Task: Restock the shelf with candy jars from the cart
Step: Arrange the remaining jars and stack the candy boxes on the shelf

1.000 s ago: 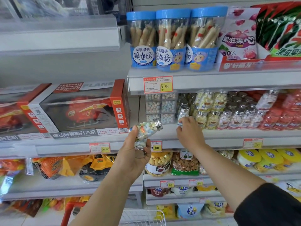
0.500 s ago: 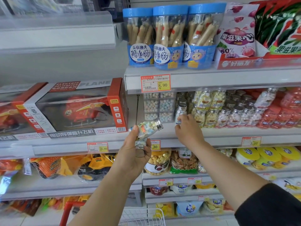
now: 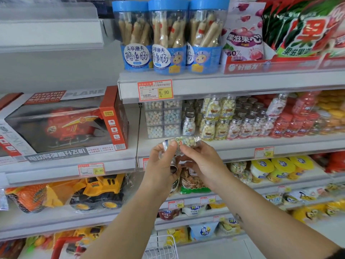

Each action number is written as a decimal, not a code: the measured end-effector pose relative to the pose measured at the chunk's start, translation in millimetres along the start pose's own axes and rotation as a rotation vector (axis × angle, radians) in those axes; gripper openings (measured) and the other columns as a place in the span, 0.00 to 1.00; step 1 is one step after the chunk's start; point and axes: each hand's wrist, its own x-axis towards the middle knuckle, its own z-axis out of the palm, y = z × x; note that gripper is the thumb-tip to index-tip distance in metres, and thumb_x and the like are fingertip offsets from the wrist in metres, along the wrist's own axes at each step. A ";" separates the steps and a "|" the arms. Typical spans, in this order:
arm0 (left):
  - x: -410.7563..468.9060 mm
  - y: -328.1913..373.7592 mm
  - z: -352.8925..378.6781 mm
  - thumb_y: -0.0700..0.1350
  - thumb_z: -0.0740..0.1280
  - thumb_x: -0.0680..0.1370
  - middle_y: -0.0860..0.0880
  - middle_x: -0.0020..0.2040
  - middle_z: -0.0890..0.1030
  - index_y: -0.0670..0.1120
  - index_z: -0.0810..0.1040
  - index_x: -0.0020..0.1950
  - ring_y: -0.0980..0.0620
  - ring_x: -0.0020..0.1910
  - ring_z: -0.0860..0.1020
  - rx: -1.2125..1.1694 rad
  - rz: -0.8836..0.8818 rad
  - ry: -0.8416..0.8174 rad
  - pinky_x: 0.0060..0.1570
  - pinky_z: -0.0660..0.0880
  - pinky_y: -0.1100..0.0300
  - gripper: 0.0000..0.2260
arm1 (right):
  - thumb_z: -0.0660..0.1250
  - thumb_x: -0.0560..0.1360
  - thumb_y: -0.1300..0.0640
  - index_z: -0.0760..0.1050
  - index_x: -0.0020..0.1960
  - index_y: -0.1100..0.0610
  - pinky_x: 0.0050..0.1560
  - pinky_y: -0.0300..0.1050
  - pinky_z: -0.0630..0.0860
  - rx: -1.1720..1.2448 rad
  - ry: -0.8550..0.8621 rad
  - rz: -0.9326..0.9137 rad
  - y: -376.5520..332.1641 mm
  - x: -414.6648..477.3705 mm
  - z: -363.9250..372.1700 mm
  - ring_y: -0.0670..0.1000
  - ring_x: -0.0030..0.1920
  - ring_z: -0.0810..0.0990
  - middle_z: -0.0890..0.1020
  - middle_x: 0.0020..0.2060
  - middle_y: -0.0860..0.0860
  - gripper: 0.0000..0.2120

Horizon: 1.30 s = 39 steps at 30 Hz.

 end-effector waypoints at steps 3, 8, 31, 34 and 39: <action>1.7 -7.4 12.3 0.57 0.74 0.69 0.47 0.55 0.83 0.51 0.74 0.60 0.48 0.54 0.81 0.075 0.016 -0.001 0.49 0.77 0.53 0.23 | 0.77 0.63 0.53 0.77 0.52 0.61 0.50 0.48 0.78 0.137 0.049 0.037 -6.5 -2.6 -22.8 0.54 0.48 0.83 0.84 0.44 0.55 0.22; 7.1 -14.8 39.1 0.35 0.64 0.79 0.42 0.58 0.78 0.58 0.78 0.59 0.46 0.57 0.81 0.076 0.081 0.024 0.43 0.77 0.58 0.18 | 0.70 0.76 0.62 0.73 0.50 0.57 0.57 0.56 0.79 0.195 0.106 0.038 -21.6 2.2 -66.7 0.54 0.47 0.82 0.82 0.43 0.53 0.06; 13.8 -60.1 109.6 0.62 0.71 0.74 0.48 0.61 0.81 0.58 0.77 0.63 0.55 0.45 0.80 0.529 0.267 0.337 0.53 0.79 0.51 0.20 | 0.73 0.74 0.47 0.69 0.70 0.52 0.49 0.38 0.77 -0.728 0.192 -0.379 -82.1 67.9 -154.5 0.45 0.53 0.79 0.77 0.59 0.45 0.27; 14.5 -59.1 112.2 0.61 0.70 0.75 0.52 0.63 0.78 0.55 0.73 0.70 0.64 0.40 0.80 0.526 0.270 0.355 0.42 0.75 0.62 0.26 | 0.73 0.74 0.46 0.65 0.74 0.54 0.50 0.40 0.76 -0.853 0.216 -0.373 -76.1 89.6 -147.0 0.48 0.49 0.79 0.77 0.59 0.49 0.33; 14.9 -52.4 110.3 0.59 0.70 0.76 0.53 0.58 0.80 0.55 0.76 0.65 0.67 0.35 0.79 0.544 0.274 0.299 0.41 0.74 0.61 0.20 | 0.72 0.72 0.42 0.69 0.67 0.57 0.47 0.48 0.78 -1.038 0.301 -0.370 -72.4 108.1 -134.6 0.55 0.49 0.82 0.81 0.51 0.50 0.30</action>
